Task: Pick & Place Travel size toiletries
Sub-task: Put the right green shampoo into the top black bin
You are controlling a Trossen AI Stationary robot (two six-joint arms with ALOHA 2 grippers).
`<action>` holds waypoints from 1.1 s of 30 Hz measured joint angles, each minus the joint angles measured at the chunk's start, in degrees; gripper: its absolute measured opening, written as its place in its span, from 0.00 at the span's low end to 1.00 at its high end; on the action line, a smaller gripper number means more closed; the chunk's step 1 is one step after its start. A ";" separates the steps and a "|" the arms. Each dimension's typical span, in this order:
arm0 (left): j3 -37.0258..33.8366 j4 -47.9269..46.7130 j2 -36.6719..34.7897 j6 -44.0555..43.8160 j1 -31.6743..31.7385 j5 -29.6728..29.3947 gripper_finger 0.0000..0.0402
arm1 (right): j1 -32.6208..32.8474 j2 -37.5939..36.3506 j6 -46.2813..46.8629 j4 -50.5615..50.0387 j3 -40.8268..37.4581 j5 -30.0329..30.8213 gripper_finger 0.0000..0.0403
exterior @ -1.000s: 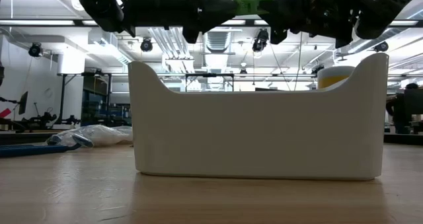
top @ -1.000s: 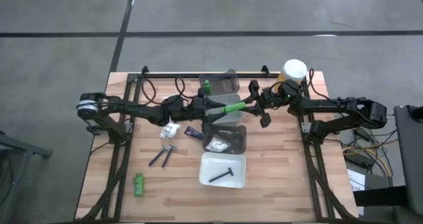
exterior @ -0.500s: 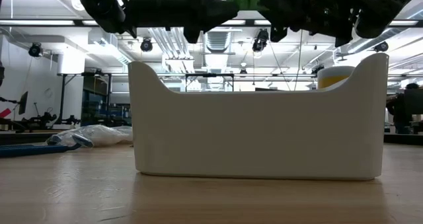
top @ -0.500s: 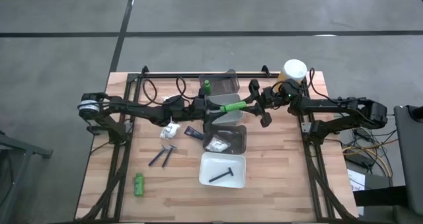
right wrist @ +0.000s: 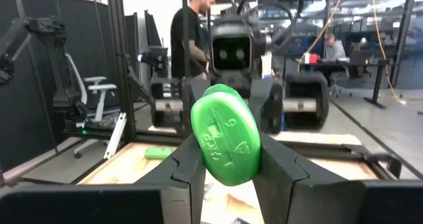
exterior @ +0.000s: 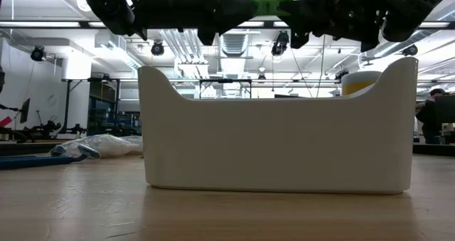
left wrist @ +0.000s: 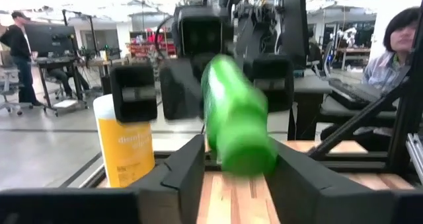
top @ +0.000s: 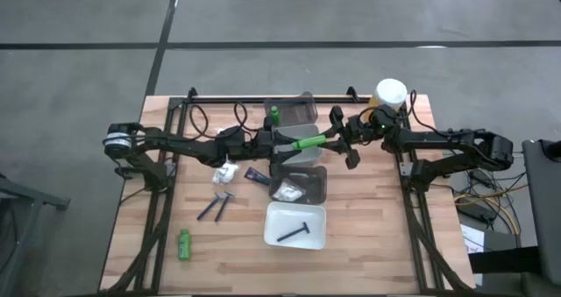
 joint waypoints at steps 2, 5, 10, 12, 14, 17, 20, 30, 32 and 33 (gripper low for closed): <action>0.08 0.16 -0.17 0.00 0.00 0.00 0.43 | 0.00 0.13 -0.05 -0.32 -0.10 0.05 0.23; 0.10 0.08 -0.19 -0.04 0.00 0.04 0.48 | 0.00 0.09 -0.37 -0.54 -0.10 0.00 0.22; 0.10 -0.45 -0.17 -0.04 0.04 0.46 0.51 | 0.00 0.09 -0.68 -0.96 -0.10 0.01 0.22; 0.10 -0.44 -0.18 -0.04 0.04 0.46 0.51 | 0.00 0.07 -0.68 -0.96 -0.10 0.04 0.23; 0.10 -0.43 -0.19 -0.04 0.04 0.46 0.51 | 0.00 0.07 -0.68 -0.91 -0.10 0.04 0.23; 0.10 -0.47 -0.17 0.08 0.04 0.46 0.50 | 0.00 0.07 -0.71 -0.85 -0.10 0.08 0.22; 0.10 -0.47 -0.17 0.28 0.04 0.46 0.48 | 0.00 0.07 -0.85 -0.83 -0.07 0.21 0.21; 0.54 -0.47 -0.15 0.88 0.02 0.44 0.31 | -0.05 -0.04 -0.20 -0.74 0.29 0.28 0.25; 0.56 -0.49 -0.12 0.94 0.02 0.22 0.28 | -0.07 -0.04 -0.22 -0.81 0.29 0.45 0.23; 0.64 -0.49 -0.12 0.92 0.04 0.20 0.27 | -0.09 -0.04 -0.24 -0.81 0.29 0.50 0.23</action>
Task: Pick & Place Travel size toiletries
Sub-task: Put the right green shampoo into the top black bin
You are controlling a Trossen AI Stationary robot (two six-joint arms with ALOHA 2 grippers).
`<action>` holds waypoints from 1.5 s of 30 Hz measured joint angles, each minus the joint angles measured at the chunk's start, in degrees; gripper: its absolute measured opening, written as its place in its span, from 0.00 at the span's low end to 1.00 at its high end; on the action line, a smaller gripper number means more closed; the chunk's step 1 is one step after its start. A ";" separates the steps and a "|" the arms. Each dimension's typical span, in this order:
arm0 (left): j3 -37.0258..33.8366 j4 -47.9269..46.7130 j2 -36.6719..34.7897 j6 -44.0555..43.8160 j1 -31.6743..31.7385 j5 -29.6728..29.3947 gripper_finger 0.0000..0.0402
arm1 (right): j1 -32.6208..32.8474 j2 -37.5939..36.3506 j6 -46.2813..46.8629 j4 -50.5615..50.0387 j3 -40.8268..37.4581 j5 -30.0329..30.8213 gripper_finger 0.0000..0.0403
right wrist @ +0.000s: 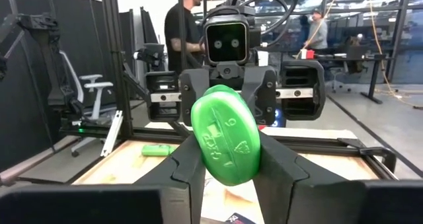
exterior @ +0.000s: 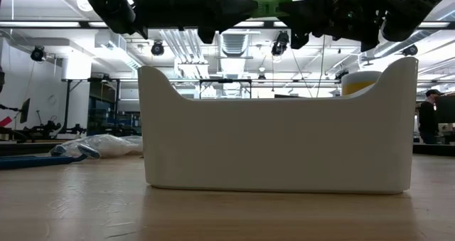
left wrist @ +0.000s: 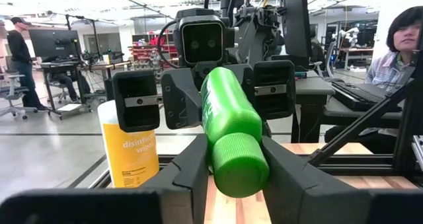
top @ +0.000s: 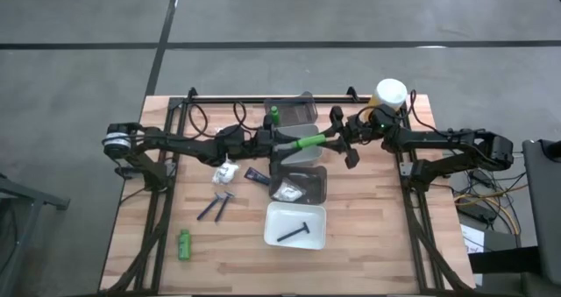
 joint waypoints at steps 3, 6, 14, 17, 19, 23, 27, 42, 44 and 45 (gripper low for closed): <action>0.03 -0.02 0.00 -0.02 0.00 0.00 0.28 | 0.00 -0.02 -0.01 -0.17 0.00 0.06 0.21; 0.03 -0.04 0.02 -0.15 0.00 0.18 0.30 | 0.02 -0.02 -0.01 -0.30 0.00 -0.07 0.22; 0.03 -0.40 0.07 -0.46 0.00 0.48 0.29 | 0.13 0.00 2.18 -1.26 -0.04 -0.34 0.37; -0.02 -0.33 0.06 -0.87 -0.02 0.46 0.29 | 0.11 0.00 2.43 -1.44 -0.04 -0.48 0.44; -0.06 -0.38 0.07 -0.87 -0.02 0.43 0.29 | -0.10 -0.16 2.43 -2.33 -0.04 -0.47 0.50; -0.04 -3.29 -0.54 -0.89 0.15 -0.29 0.28 | -1.72 -1.55 2.21 -6.98 -0.07 -0.49 0.60; 1.32 -9.63 -1.85 -2.00 1.16 -2.19 0.28 | -3.99 -4.01 -0.14 -15.30 -0.07 -0.17 0.68; 19.51 -50.66 -1.86 -2.78 11.34 -2.76 0.28 | -7.34 -9.62 -8.16 -34.03 -0.74 1.92 0.75; 21.11 -54.57 -1.86 -2.52 13.01 -2.76 0.28 | -7.31 -9.46 -9.03 -35.07 -0.98 2.98 0.73; 21.75 -56.11 -1.86 -2.32 13.79 -2.78 0.28 | -7.34 -9.44 -9.48 -35.32 -1.05 3.30 0.72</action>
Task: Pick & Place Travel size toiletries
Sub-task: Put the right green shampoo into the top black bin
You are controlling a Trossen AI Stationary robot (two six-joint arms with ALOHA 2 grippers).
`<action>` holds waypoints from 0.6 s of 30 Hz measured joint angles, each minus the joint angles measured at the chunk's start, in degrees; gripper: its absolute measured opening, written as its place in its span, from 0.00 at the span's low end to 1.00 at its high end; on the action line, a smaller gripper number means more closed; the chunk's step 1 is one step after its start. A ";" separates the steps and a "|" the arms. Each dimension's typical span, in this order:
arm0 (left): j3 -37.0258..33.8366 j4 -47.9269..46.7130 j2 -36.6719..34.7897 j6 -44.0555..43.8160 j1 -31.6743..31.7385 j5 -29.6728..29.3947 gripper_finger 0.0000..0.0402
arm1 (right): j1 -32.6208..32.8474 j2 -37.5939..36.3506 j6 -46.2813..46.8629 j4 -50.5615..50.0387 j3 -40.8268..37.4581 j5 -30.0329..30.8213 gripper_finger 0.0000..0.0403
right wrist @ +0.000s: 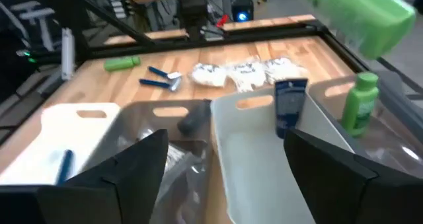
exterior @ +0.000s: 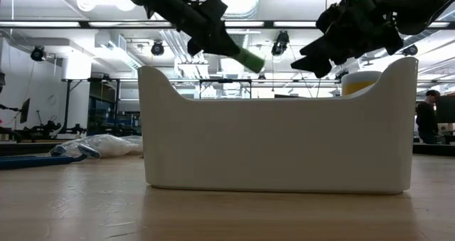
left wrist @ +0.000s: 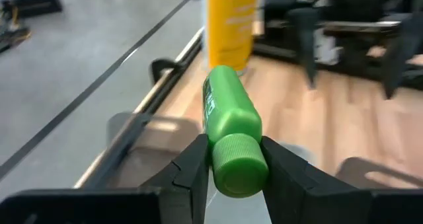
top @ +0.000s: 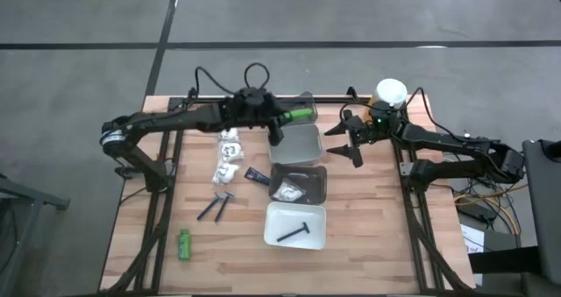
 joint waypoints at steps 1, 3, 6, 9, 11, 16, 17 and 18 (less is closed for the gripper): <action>0.67 -1.51 0.00 0.18 0.79 0.00 0.28 | -0.02 0.00 -0.44 -0.47 -0.02 0.10 0.71; 2.20 -4.94 0.00 0.25 2.26 -0.01 0.28 | -0.02 0.00 -1.39 -1.49 -0.02 0.12 0.69; 4.39 -10.66 0.00 1.50 3.73 0.01 0.28 | 0.02 0.00 -2.07 -2.94 -0.05 0.10 0.66; 5.40 -13.94 0.00 3.18 4.71 0.14 0.28 | 0.02 0.00 -2.11 -4.23 -0.05 0.10 0.63; 5.45 -15.10 0.00 3.56 5.12 0.15 0.28 | 0.02 0.00 -2.08 -4.44 -0.05 0.10 0.62; 5.33 -15.86 0.00 3.24 5.53 0.20 0.28 | 0.02 0.00 -1.93 -4.62 -0.03 0.08 0.58; 5.33 -15.87 0.00 2.48 5.58 0.22 0.28 | 0.02 0.00 -1.94 -4.94 0.01 0.08 0.57; 5.36 -15.88 0.00 1.58 5.59 0.22 0.28 | 0.02 0.00 -1.98 -5.30 0.02 0.08 0.57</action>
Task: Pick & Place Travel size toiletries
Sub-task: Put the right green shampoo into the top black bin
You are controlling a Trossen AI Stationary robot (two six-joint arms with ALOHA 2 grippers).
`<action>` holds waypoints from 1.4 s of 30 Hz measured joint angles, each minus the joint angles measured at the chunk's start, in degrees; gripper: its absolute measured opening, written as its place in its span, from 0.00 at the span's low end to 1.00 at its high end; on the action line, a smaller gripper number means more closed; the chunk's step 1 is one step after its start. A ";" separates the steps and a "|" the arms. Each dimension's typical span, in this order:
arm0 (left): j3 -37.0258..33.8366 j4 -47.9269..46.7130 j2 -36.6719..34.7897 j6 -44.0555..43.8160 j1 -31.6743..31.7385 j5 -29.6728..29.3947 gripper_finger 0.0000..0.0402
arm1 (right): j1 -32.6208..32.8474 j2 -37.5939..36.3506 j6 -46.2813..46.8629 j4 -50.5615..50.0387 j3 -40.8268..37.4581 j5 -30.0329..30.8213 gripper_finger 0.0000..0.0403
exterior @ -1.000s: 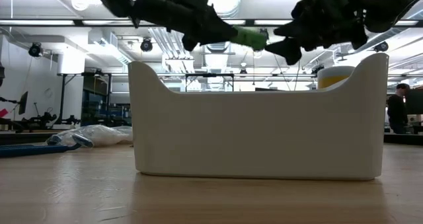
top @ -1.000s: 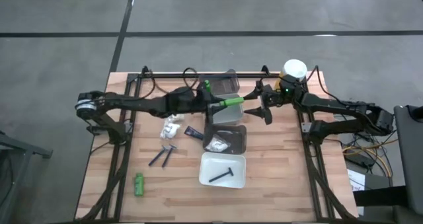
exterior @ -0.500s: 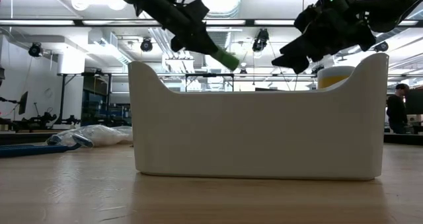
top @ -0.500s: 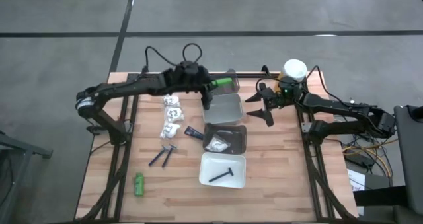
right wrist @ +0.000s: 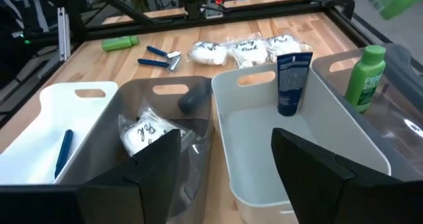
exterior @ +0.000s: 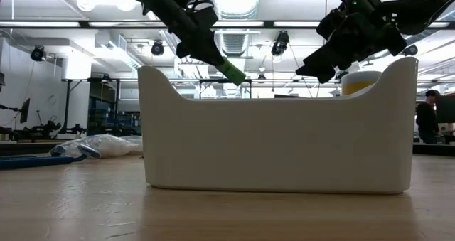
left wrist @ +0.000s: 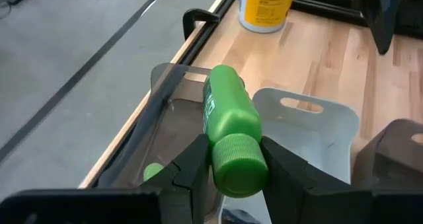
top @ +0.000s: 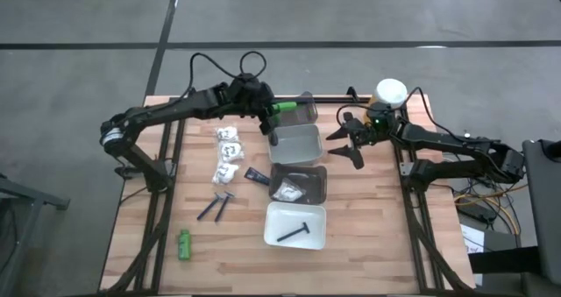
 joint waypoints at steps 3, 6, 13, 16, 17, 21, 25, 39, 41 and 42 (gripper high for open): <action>0.11 -0.01 0.03 -2.66 0.00 0.42 0.28 | 0.00 0.00 -0.14 -0.12 0.00 0.00 0.55; 0.13 -0.31 0.84 -4.52 0.17 2.10 0.28 | 0.00 0.00 -1.01 -0.16 -0.02 0.00 0.54; 6.53 -7.04 7.43 -4.30 0.52 2.92 0.28 | 0.00 0.00 -2.10 -0.14 -0.07 -0.02 0.56; 13.32 -14.15 11.82 -2.36 0.61 2.82 0.28 | 0.00 0.00 -2.12 -0.14 -0.13 -0.02 0.58; 15.76 -16.29 13.49 -1.83 0.63 2.59 0.28 | 0.00 0.00 -2.14 -0.14 -0.13 -0.02 0.59; 25.63 -25.22 20.11 0.27 0.69 1.60 0.28 | 0.00 0.00 -2.16 -0.14 -0.15 -0.02 0.61; 33.98 -33.06 26.21 1.72 1.04 0.43 0.28 | 0.00 0.00 -2.16 -0.12 -0.17 -0.02 0.62; 45.01 -47.99 37.36 3.12 3.59 0.19 0.29 | -0.02 0.02 -2.51 -0.14 -1.08 -0.04 0.58; 44.21 -47.98 37.38 3.41 3.84 0.19 0.29 | -0.02 0.04 -2.52 -0.14 -1.15 -0.04 0.56; 43.76 -47.95 37.38 3.43 4.00 0.18 0.30 | -0.02 0.04 -2.52 -0.14 -1.19 -0.04 0.55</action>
